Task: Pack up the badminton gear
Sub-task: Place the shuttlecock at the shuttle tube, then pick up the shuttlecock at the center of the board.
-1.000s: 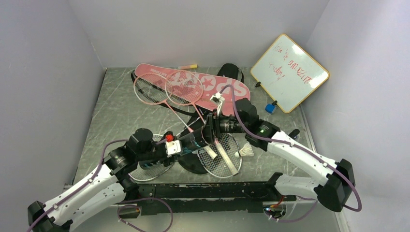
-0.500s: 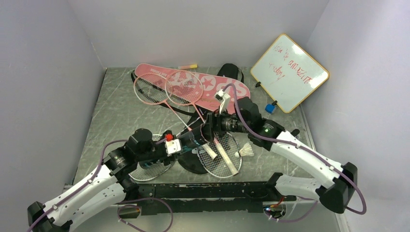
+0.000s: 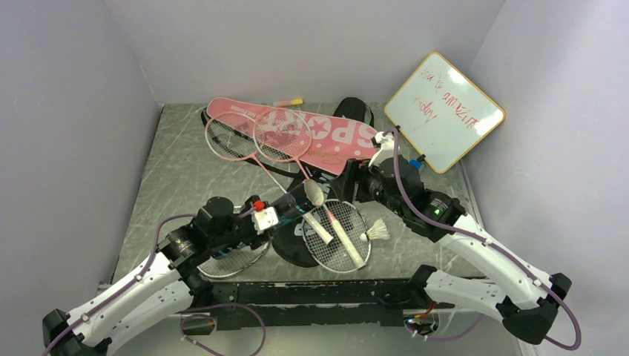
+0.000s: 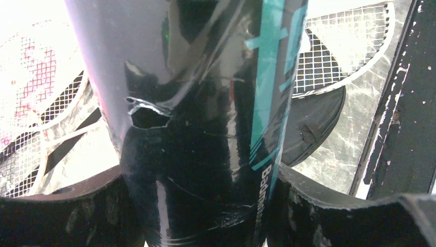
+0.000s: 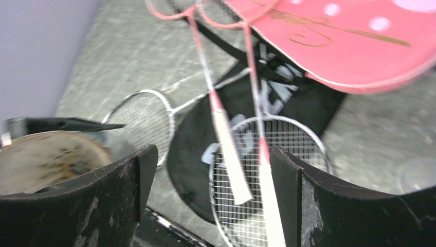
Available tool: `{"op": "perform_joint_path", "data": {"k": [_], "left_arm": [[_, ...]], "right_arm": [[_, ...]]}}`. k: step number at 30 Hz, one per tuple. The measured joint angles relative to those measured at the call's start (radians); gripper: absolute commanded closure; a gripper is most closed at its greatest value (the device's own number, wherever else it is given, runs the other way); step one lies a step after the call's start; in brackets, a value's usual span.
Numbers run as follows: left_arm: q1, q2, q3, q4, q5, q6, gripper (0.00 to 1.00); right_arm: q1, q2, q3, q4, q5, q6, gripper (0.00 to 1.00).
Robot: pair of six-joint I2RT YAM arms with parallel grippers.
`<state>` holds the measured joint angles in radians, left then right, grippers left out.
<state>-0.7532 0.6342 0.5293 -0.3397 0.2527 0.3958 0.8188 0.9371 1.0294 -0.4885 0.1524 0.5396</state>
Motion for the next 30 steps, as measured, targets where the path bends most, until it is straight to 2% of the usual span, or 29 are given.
{"op": "perform_joint_path", "data": {"k": [9, 19, 24, 30], "left_arm": [[0.004, 0.008, 0.0, 0.0, -0.011, -0.001, 0.64], [0.004, 0.011, 0.0, 0.0, -0.011, -0.002, 0.64], [0.004, 0.011, 0.0, 0.0, -0.011, -0.002, 0.64], [0.004, 0.011, 0.0, 0.0, -0.011, -0.002, 0.64]], "right_arm": [[0.0, 0.034, -0.074, -0.224, 0.313, 0.181, 0.13], [0.0, 0.035, -0.245, -0.328, 0.409, 0.332, 0.1], [0.0, 0.077, -0.257, -0.331, 0.48, 0.37, 0.1], [-0.008, 0.163, -0.3, -0.277, 0.464, 0.349, 0.1]]}}
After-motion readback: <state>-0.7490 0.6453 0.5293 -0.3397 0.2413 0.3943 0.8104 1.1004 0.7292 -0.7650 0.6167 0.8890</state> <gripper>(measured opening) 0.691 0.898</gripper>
